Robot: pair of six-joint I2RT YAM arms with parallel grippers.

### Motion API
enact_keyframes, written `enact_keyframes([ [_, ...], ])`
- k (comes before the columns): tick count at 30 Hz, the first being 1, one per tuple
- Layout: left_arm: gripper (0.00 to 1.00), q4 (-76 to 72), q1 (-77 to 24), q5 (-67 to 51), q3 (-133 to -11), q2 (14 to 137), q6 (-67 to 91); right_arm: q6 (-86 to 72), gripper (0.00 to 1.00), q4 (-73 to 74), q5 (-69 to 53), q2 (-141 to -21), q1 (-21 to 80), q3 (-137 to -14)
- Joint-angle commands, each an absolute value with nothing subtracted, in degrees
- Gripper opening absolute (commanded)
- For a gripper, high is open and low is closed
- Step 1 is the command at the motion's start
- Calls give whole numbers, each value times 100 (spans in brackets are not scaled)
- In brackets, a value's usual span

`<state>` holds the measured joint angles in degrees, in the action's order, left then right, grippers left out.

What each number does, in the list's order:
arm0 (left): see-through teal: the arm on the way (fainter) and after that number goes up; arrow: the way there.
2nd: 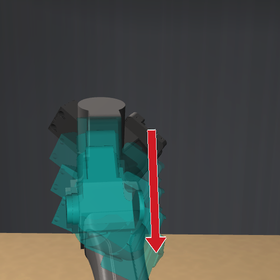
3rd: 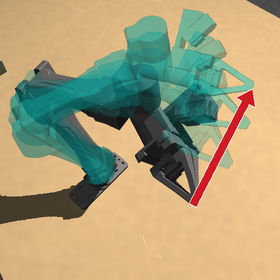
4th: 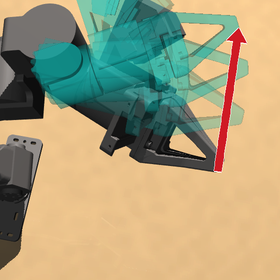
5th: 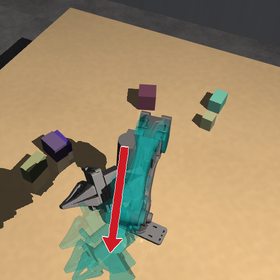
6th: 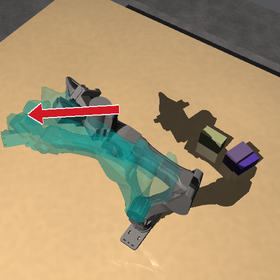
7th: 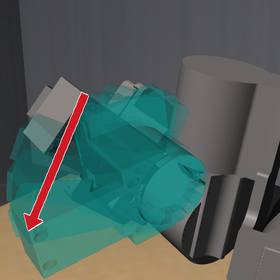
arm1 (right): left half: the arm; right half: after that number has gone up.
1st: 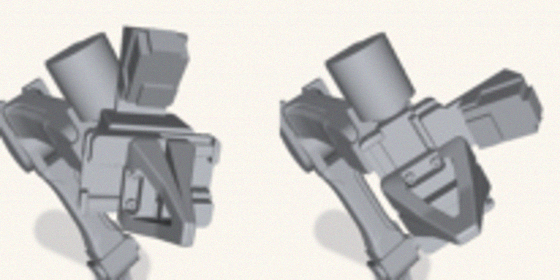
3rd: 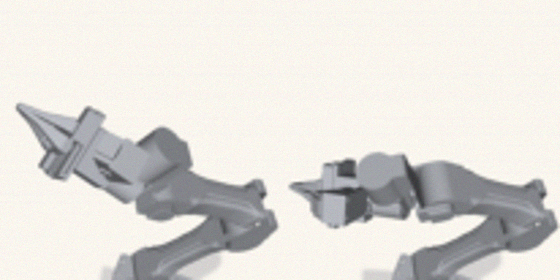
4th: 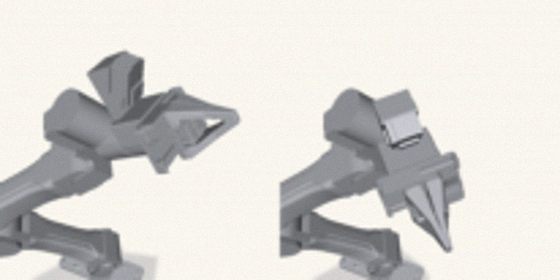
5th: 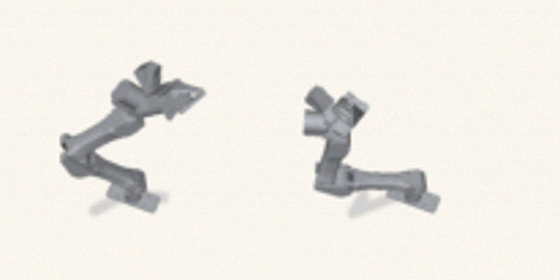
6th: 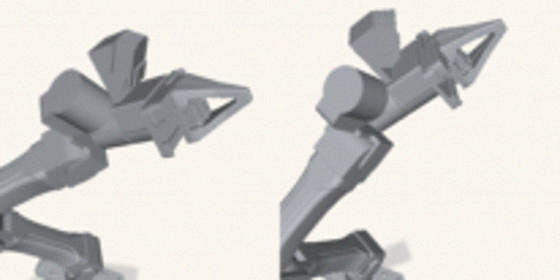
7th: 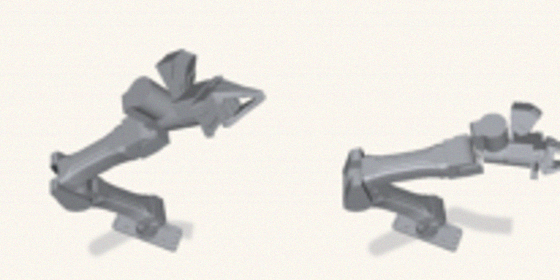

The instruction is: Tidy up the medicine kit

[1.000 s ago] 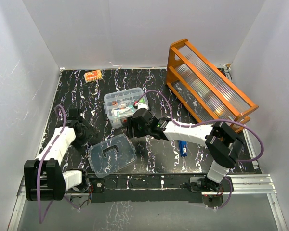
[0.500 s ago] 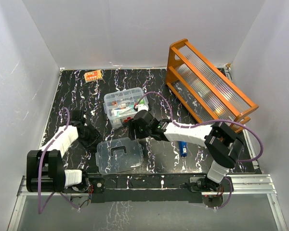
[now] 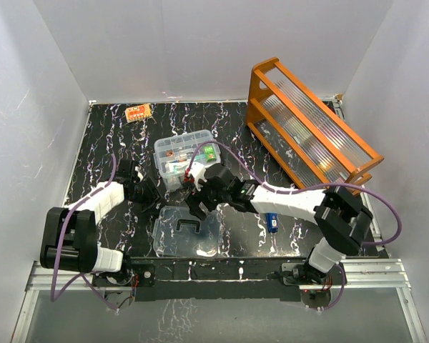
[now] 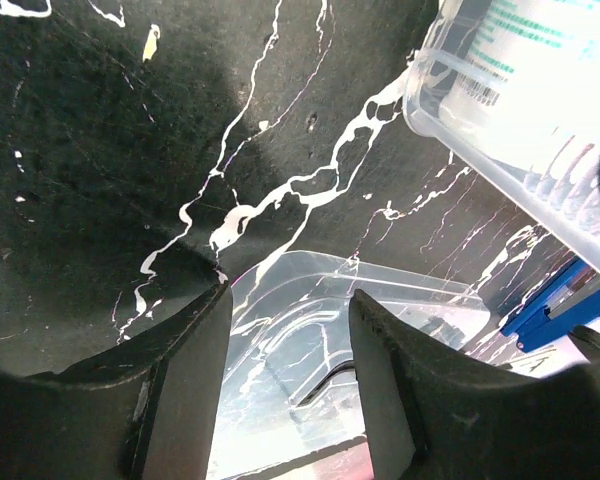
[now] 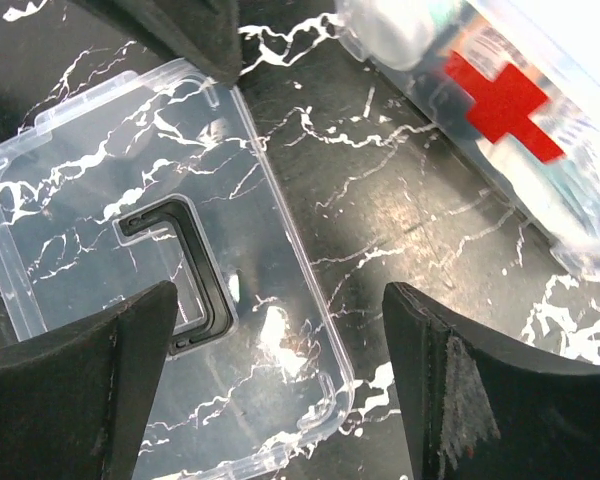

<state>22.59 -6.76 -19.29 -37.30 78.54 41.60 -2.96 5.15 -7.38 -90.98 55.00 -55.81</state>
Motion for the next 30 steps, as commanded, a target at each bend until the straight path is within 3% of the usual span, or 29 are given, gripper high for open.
enact_keyframes([
  [1, 48, 2465, -690, -1785, -3966, 7728, 4075, 694, 84, 322, -1483, -9449, 5499, -6020],
  [19, 55, 2889, -694, -1354, -4031, 7208, 3999, 1476, 77, 485, -1707, -10515, 5592, -6381],
  [27, 60, 3038, -693, -1245, -3959, 7047, 3980, 1756, 70, 854, -1656, -10809, 5596, -6576],
  [30, 63, 3056, -694, -1231, -3913, 6979, 3999, 1888, 60, 1071, -1726, -10878, 5598, -6677],
])
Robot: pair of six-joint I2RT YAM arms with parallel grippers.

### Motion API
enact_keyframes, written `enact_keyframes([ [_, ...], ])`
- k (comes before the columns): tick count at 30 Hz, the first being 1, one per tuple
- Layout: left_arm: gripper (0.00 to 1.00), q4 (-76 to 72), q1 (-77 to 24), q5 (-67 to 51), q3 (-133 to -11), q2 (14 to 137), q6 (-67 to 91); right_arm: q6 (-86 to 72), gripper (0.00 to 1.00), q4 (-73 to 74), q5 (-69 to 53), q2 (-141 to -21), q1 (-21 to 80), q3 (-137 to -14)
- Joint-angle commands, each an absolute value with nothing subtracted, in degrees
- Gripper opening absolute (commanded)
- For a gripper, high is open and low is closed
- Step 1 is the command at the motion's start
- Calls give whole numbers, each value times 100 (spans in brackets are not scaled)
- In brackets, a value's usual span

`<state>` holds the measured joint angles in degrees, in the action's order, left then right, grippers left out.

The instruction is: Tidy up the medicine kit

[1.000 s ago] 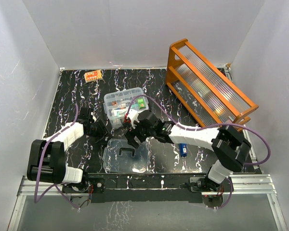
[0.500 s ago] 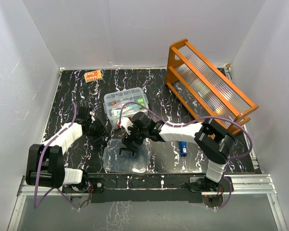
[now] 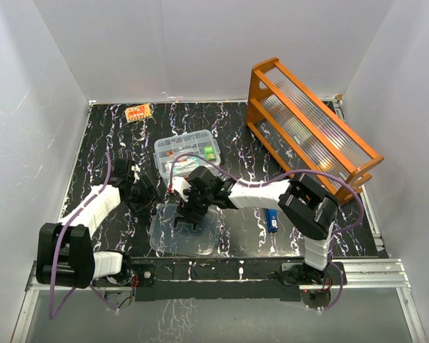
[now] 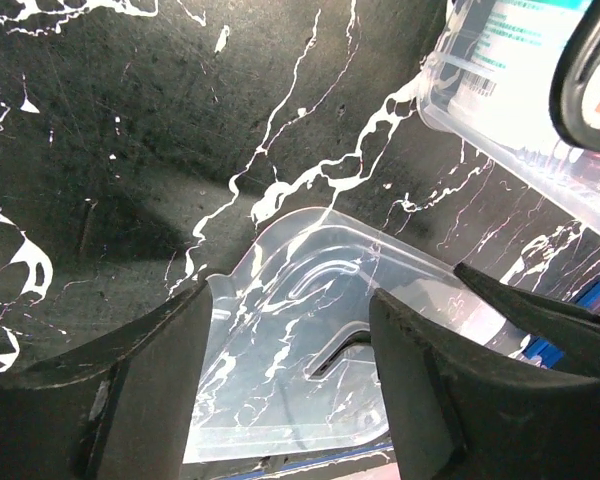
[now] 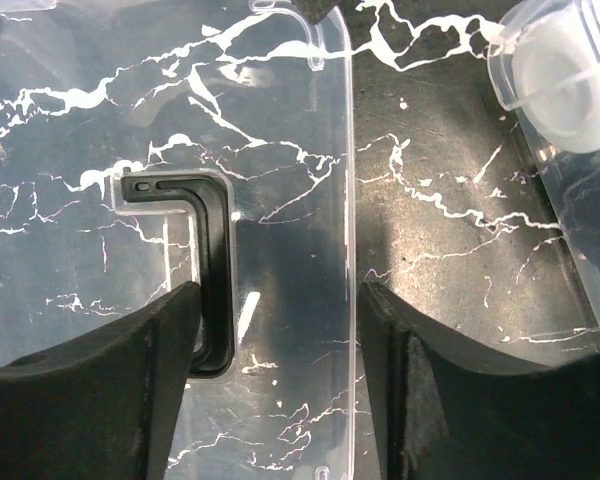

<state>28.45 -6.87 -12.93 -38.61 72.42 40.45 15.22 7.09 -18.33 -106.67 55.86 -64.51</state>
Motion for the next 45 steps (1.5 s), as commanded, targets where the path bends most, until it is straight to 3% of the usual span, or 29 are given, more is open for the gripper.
enact_keyframes([
  [1, 65, 3058, -692, -1237, -3891, 6964, 4010, 1916, 55, 1132, -1741, -10887, 5591, -6706],
  [6, 76, 2977, -691, -1340, -3717, 6848, 4110, 1987, 36, 1263, -1877, -10792, 5593, -6776],
  [9, 81, 2936, -695, -1396, -3629, 6800, 4100, 2003, 33, 1257, -1981, -10709, 5585, -6789],
  [21, 96, 2445, -694, -2183, -3138, 6482, 4004, 1992, 31, 1196, -2692, -10443, 5300, -6811],
  [37, 99, 2506, -694, -2048, -2984, 6010, 4179, 1917, 30, 1134, -3042, -10144, 5029, -6787],
  [40, 99, 2522, -694, -1991, -2946, 5982, 4242, 1847, 37, 1126, -2911, -10180, 5022, -6781],
  [45, 99, 2609, -698, -1848, -2988, 5959, 4300, 1708, 65, 1260, -2368, -10379, 5197, -6867],
])
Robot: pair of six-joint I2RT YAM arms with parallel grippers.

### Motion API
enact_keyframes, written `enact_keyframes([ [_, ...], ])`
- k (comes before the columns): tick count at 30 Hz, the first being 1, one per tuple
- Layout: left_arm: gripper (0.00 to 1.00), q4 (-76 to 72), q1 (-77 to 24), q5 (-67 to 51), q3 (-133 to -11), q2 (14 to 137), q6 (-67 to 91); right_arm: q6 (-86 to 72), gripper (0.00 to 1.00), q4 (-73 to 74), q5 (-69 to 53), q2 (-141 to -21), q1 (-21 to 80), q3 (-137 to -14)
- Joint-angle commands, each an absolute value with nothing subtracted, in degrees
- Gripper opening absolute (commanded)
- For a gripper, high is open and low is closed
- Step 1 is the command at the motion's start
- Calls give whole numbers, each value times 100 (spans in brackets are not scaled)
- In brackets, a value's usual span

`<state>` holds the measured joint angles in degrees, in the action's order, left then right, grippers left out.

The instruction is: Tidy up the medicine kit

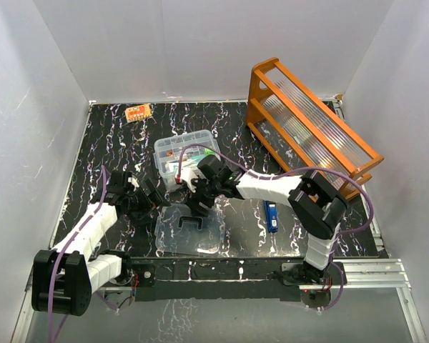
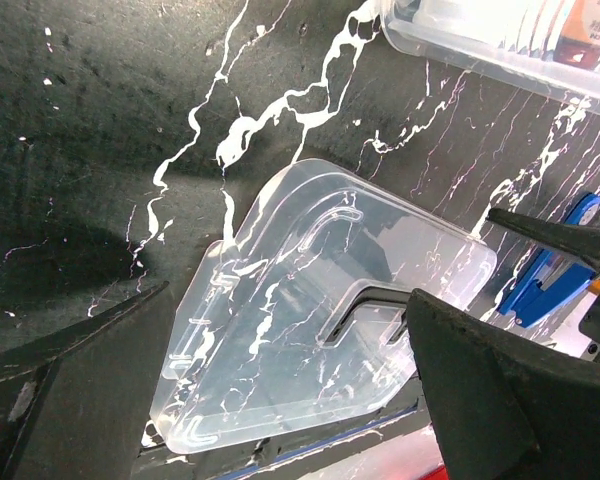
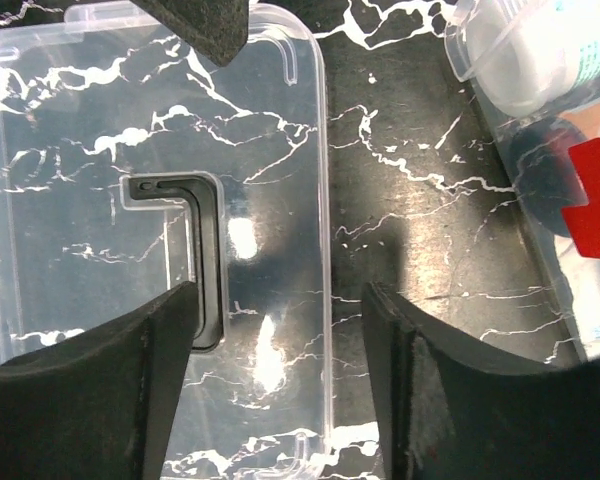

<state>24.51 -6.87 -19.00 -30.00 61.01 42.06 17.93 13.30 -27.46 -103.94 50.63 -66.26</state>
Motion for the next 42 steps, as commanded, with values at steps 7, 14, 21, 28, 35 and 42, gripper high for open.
enact_keyframes([
  [7, 99, 2543, -701, -1957, -2958, 6059, 4315, 1720, 68, 1358, -2188, -10680, 5354, -7004],
  [14, 99, 2490, -703, -2021, -2903, 6086, 4359, 1722, 65, 1370, -2084, -10893, 5387, -7004],
  [21, 99, 2416, -703, -2080, -2823, 6164, 4352, 1805, 31, 1579, -2120, -10942, 5382, -7147],
  [28, 99, 2350, -703, -2181, -2791, 6248, 4316, 1763, 15, 1634, -2469, -10723, 5289, -7228],
  [35, 99, 2344, -750, -2214, -2764, 6267, 4337, 1639, 10, 1678, -2964, -10637, 5059, -7286],
  [42, 99, 2554, -764, -1860, -2827, 6035, 4432, 1592, 10, 1642, -3104, -10566, 4916, -7269],
])
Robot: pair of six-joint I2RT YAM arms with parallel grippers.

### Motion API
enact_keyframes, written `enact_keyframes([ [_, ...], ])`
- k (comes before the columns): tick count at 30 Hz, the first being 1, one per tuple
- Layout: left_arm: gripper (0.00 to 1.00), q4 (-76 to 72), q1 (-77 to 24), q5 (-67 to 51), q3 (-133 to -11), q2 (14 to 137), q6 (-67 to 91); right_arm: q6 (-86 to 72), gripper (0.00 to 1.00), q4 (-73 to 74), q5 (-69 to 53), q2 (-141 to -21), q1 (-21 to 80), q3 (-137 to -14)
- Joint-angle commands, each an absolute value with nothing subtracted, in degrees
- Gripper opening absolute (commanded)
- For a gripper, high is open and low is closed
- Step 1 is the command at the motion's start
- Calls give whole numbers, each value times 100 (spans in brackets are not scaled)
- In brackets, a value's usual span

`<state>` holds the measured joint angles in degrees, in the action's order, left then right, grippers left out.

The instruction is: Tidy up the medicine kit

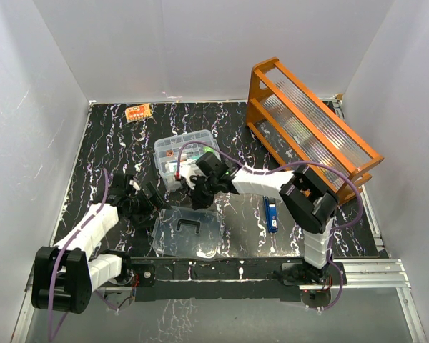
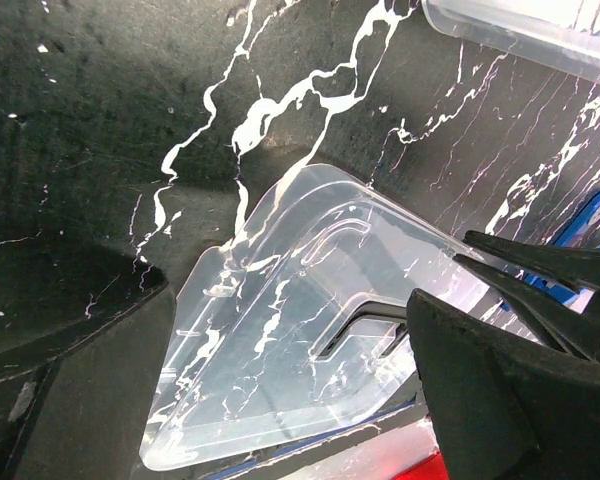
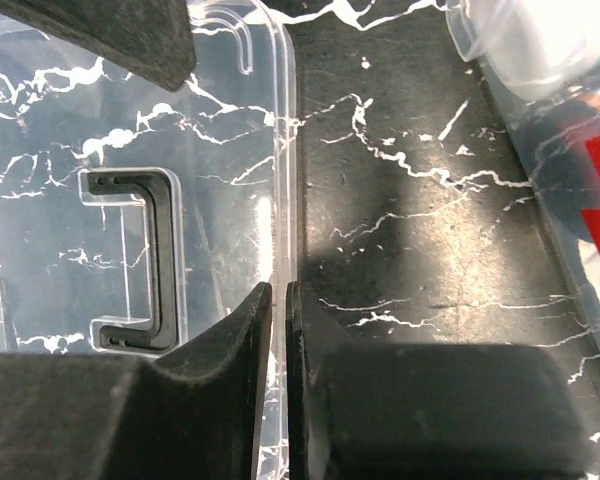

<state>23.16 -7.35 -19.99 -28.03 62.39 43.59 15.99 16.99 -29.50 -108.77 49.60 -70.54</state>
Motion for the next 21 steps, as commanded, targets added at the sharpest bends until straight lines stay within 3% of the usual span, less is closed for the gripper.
enact_keyframes([
  [1, 99, 2585, -765, -1820, -2832, 6007, 4449, 1577, 12, 1602, -3042, -10553, 4913, -7254],
  [9, 99, 2651, -765, -1657, -2922, 5897, 4398, -79, 47, 1165, -1713, -10064, 4922, -6866],
  [15, 99, 2346, -764, -1932, -2935, 6032, 4221, -1791, 58, 833, -929, -8826, 4922, -5823],
  [21, 94, 2090, -782, -2177, -2995, 6510, 4047, -3783, 63, 1616, -209, -7694, 4921, -4976],
])
